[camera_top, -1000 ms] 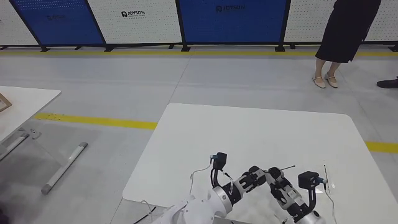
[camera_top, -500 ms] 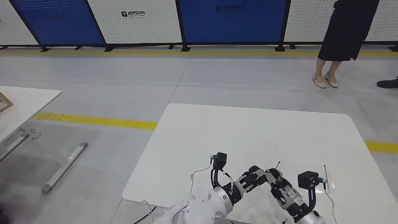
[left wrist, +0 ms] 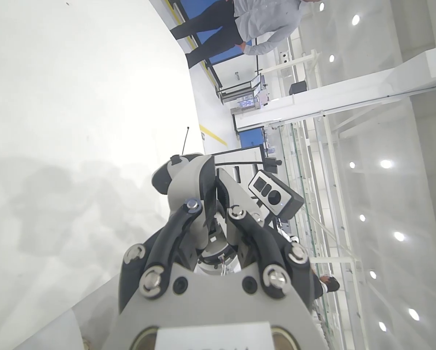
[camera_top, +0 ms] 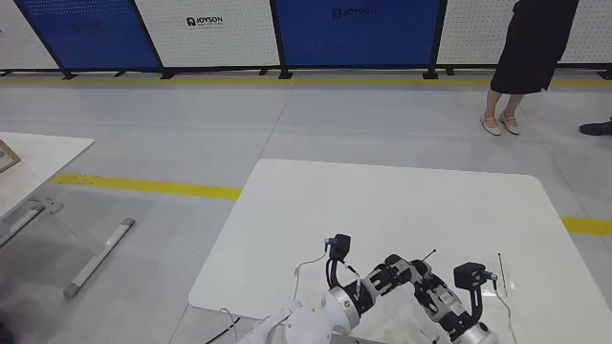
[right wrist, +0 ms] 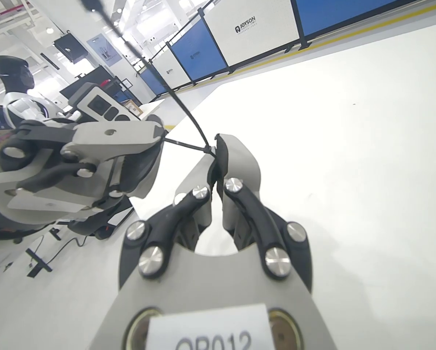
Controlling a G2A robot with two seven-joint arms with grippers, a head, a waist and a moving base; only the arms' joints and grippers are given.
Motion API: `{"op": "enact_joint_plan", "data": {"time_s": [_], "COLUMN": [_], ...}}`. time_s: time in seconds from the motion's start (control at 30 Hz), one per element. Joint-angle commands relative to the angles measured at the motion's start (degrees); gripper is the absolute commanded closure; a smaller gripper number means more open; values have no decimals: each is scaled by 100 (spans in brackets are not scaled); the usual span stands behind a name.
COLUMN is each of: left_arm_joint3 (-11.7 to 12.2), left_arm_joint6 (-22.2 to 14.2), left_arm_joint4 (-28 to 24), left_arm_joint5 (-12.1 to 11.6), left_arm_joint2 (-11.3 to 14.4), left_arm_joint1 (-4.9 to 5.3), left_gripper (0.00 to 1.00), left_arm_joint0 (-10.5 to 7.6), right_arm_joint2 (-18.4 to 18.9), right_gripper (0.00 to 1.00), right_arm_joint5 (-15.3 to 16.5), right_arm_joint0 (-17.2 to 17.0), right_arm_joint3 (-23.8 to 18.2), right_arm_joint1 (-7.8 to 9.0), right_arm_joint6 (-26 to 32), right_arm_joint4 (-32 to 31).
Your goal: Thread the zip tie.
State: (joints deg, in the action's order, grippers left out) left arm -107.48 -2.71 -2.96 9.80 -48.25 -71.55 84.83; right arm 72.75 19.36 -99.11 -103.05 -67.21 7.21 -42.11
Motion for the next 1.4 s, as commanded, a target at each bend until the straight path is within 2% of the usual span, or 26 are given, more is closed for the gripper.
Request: {"op": "enact_joint_plan", "data": {"time_s": [0.0,0.97,1.37], "left_arm_joint3": [-8,-269,-577], "left_arm_joint6": [2,-170,-222], "left_arm_joint4": [0,-116,-19], "left_arm_joint5": [-18,-400,-601], "left_arm_joint2": [2,-206,-362], "left_arm_joint1": [-3,42,105], "left_gripper": [100,100,100], "left_arm_joint0": [3,220,494], "right_arm_joint2": [0,-110,-142], "right_gripper": [100,100,100], "right_arm_joint5": [5,-59,-71], "right_arm_joint0": [-3,104,146], "right_arm_joint3": [-4,93,153], "right_arm_joint1": [2,13,15], "right_arm_joint6": [12,124,122], "right_arm_joint4": [-14,-119,-188]}}
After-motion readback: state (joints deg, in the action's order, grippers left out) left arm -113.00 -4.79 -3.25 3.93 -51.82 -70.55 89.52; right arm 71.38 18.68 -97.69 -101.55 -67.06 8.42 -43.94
